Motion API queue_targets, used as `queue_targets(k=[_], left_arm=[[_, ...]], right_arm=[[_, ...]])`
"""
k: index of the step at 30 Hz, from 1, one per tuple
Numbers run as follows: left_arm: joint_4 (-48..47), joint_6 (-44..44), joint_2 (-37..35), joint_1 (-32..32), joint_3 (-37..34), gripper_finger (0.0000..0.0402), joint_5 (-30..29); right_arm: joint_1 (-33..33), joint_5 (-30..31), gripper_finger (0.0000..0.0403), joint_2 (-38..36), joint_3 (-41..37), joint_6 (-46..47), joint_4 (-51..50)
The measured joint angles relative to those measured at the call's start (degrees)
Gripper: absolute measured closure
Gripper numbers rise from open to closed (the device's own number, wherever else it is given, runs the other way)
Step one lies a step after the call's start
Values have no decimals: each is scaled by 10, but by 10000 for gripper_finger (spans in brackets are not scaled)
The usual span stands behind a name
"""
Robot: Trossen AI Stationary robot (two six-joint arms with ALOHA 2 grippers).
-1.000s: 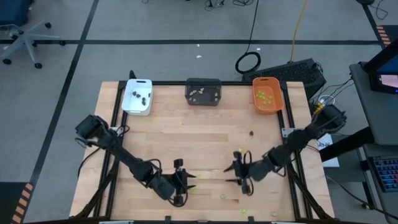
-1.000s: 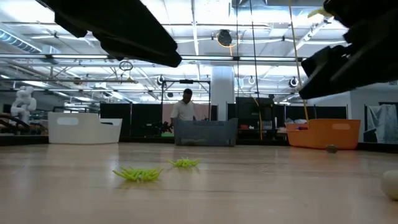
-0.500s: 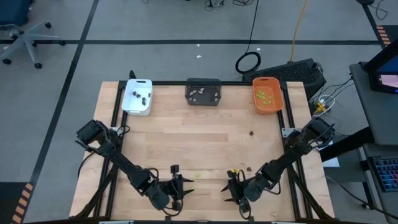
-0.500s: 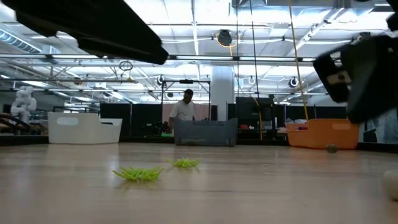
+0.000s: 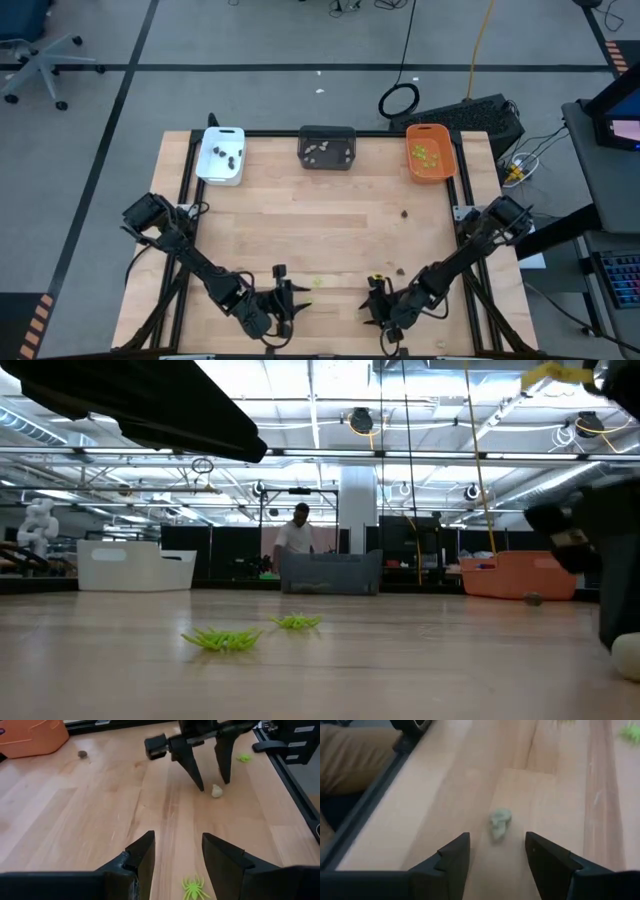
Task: Sort Halloween decoration
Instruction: Put the white toy skull into the black bin
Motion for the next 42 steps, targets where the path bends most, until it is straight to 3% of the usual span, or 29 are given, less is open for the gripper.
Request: queue_targets(k=[8,17,29,42], left_arm=[[3,0,0,0,0,240,-5],[3,0,0,0,0,240,-10],[3,0,0,2,0,240,-23],[3,-5,0,7,0,240,-23]], right_arm=[[-7,6,229,27,1,-11,19],[-22,61,277,30,0,-52,27],[-35,65,395,30,0,-66,34],[-47,98,401,31,-1,-76,62]])
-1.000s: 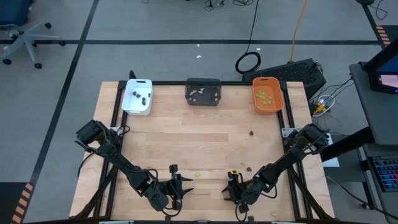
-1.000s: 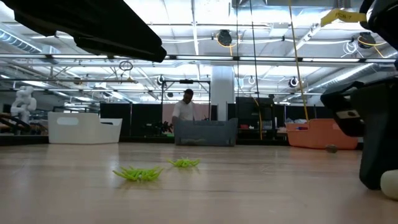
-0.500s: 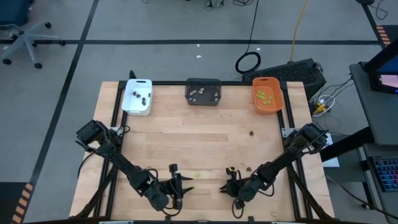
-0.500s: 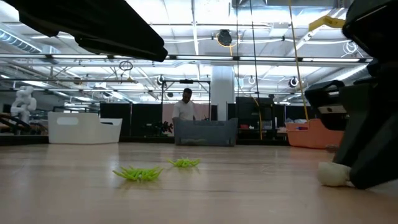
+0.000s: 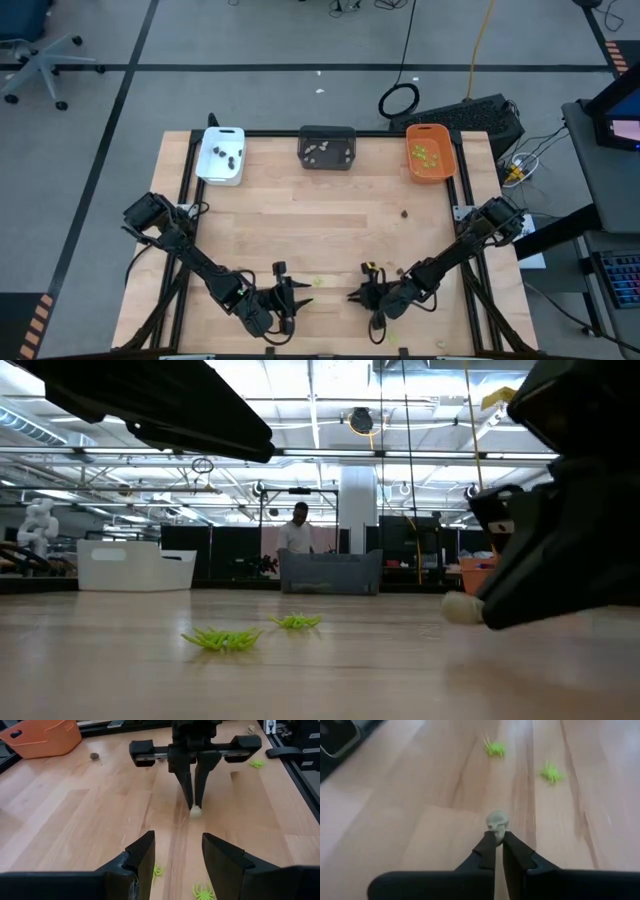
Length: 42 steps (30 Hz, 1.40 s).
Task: Sort Halloween decoration
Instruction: Put the white toy skull into the black bin
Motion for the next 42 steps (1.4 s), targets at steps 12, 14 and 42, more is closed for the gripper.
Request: queue_targets(k=[12,14,42], left_arm=[[0,-10,24,1,0,240,0],[1,-10,34,1,0,240,0],[12,-9,45,1,0,240,0]], right_arm=[[0,76,402,-1,0,-127,91],[0,95,402,-1,0,-148,93],[-9,69,403,-1,1,-62,106]])
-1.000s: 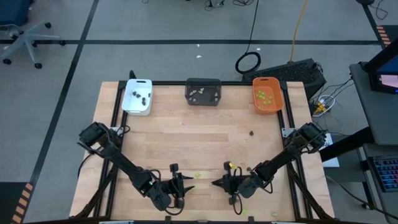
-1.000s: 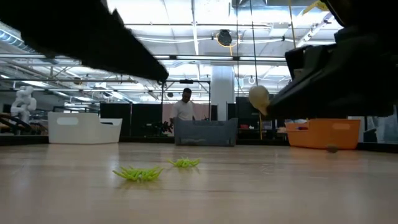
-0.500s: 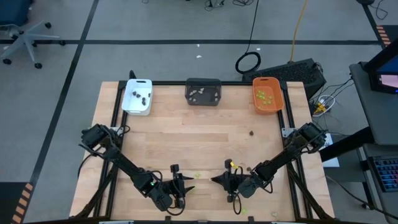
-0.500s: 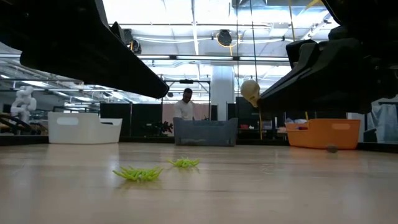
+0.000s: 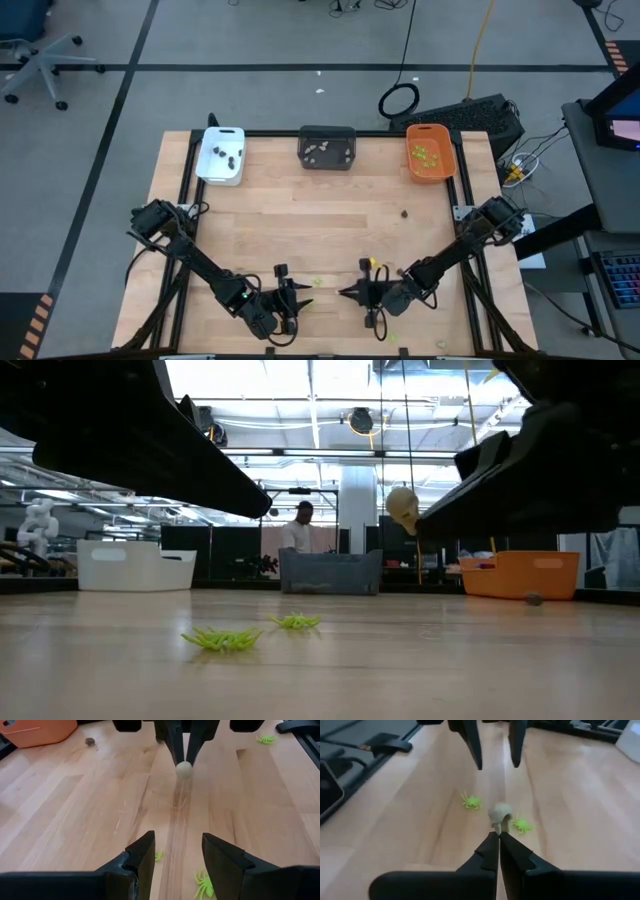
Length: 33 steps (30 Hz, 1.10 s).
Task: Sort Halloween decoration
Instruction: Put the white toy skull into the black bin
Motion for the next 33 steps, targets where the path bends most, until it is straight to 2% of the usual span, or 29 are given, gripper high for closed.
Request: queue_targets(k=[8,11,23,28,33], left_arm=[[0,0,0,0,0,240,0],[0,0,0,0,0,240,0],[0,0,0,1,0,240,0],[0,1,0,6,0,240,0],[-1,13,0,8,0,240,0]], right_arm=[[-18,-104,403,0,0,40,42],[-19,-120,403,0,0,40,55],[-27,-120,403,0,0,26,94],[-62,-120,403,-14,0,1,119],[-118,-120,403,-62,0,-21,119]])
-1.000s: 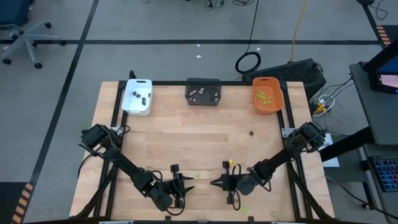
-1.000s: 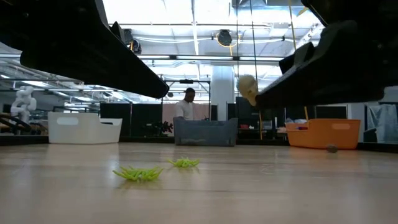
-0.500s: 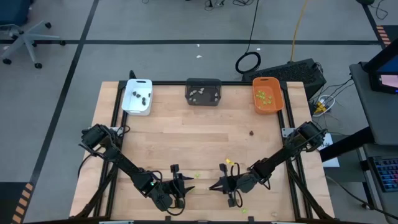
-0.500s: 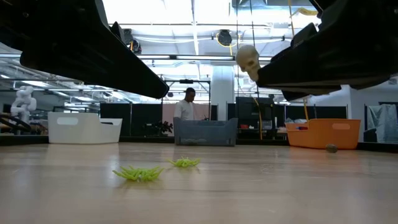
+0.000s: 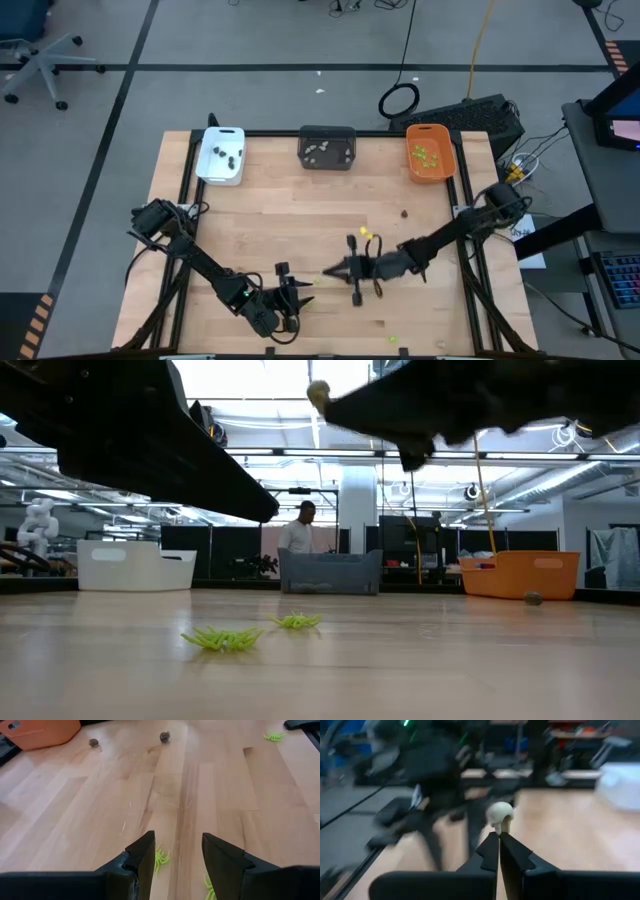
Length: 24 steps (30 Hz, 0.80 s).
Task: Sort Halloween decoration
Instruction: Put the white toy skull into the black bin
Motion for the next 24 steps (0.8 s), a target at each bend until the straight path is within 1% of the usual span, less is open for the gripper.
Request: queue_targets(k=[4,9,13,19,24], left_arm=[[0,6,0,0,0,240,0],[0,7,0,1,0,240,0],[1,7,0,9,0,240,3],[2,21,0,27,0,240,19],[4,20,0,42,0,240,37]], right_arm=[[-50,-2,403,-53,0,-39,-12],[-133,-5,403,-126,0,-70,-70],[-218,-49,403,-166,0,-80,-102],[-361,-108,403,-176,0,-75,-136],[-472,-168,403,-148,0,-38,-152]])
